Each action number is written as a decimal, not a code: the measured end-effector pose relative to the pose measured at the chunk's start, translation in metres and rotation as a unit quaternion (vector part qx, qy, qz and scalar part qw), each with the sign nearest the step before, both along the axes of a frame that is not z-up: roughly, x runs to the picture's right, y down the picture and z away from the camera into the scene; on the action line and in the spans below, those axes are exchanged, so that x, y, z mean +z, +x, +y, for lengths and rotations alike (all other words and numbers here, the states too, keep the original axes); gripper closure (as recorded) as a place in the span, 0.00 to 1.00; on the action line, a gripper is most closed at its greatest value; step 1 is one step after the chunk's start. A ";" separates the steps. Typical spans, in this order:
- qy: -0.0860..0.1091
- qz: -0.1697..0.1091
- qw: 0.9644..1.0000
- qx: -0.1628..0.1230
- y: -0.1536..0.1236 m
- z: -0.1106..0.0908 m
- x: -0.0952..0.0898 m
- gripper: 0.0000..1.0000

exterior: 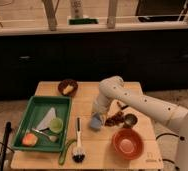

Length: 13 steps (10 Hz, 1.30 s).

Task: Place sponge in table surface

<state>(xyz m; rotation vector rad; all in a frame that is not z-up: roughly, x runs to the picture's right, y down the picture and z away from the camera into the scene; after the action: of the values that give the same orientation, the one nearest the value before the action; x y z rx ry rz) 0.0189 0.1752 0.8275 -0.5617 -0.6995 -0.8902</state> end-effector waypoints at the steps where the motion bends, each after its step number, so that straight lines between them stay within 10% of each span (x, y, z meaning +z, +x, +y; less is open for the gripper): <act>1: -0.002 -0.006 1.000 -0.005 -0.005 0.004 0.000 1.00; 7: -0.015 -0.021 1.000 -0.019 -0.017 0.024 0.001 0.94; 13: -0.032 -0.020 0.999 -0.026 -0.020 0.034 0.005 0.35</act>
<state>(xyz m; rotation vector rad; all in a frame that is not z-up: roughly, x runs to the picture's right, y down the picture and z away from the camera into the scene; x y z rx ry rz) -0.0007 0.2088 0.8321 -0.6228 -0.7554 -0.9317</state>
